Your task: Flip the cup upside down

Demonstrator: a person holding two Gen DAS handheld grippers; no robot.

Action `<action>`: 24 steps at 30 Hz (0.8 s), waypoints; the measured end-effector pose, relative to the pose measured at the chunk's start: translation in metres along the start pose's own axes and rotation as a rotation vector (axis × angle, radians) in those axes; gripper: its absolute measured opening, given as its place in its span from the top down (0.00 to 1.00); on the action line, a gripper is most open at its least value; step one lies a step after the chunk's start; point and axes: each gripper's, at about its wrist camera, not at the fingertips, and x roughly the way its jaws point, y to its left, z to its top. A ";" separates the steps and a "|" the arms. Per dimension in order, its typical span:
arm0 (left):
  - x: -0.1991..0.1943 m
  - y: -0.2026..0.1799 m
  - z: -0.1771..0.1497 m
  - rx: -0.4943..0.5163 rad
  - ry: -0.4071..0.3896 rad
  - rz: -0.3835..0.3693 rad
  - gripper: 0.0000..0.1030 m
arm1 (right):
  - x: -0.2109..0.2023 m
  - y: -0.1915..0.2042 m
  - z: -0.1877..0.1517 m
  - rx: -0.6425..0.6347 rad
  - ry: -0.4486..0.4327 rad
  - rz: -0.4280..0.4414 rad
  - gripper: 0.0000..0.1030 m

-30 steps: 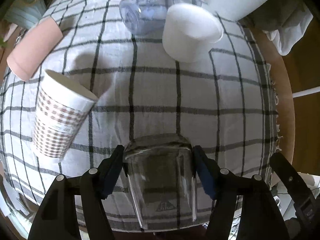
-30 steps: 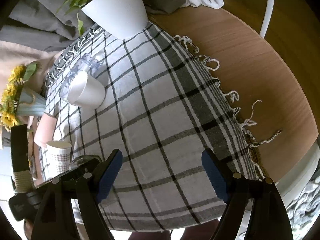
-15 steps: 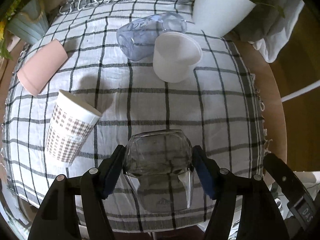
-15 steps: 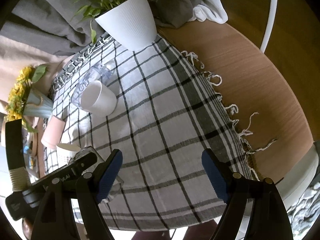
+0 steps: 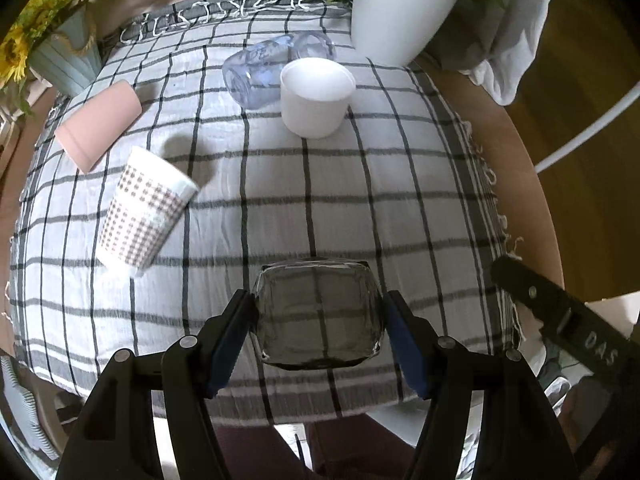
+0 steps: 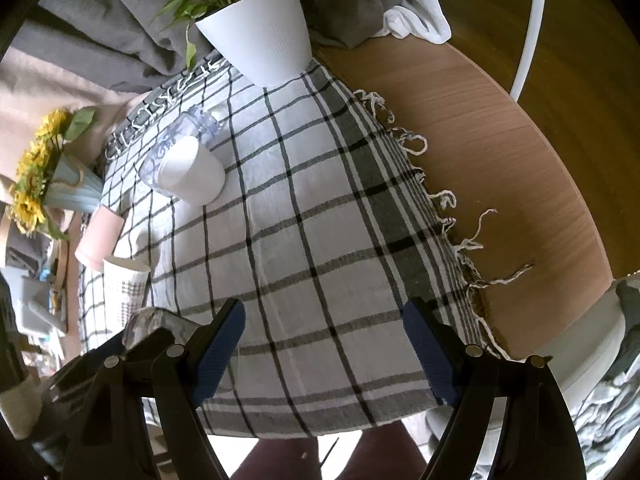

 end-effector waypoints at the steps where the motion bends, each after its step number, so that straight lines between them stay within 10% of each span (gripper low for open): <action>1: -0.001 0.000 -0.003 0.001 0.004 -0.004 0.36 | 0.000 0.000 -0.001 -0.004 -0.001 -0.003 0.21; 11: -0.002 -0.003 -0.018 -0.005 -0.004 -0.024 0.33 | -0.003 0.001 -0.008 -0.047 0.003 -0.015 0.21; 14: -0.008 -0.001 -0.017 -0.015 -0.058 -0.032 0.16 | -0.007 0.001 -0.009 -0.043 -0.006 -0.021 0.16; 24: -0.062 0.014 -0.033 -0.026 -0.255 0.038 0.04 | -0.062 0.012 -0.023 -0.044 -0.204 -0.041 0.14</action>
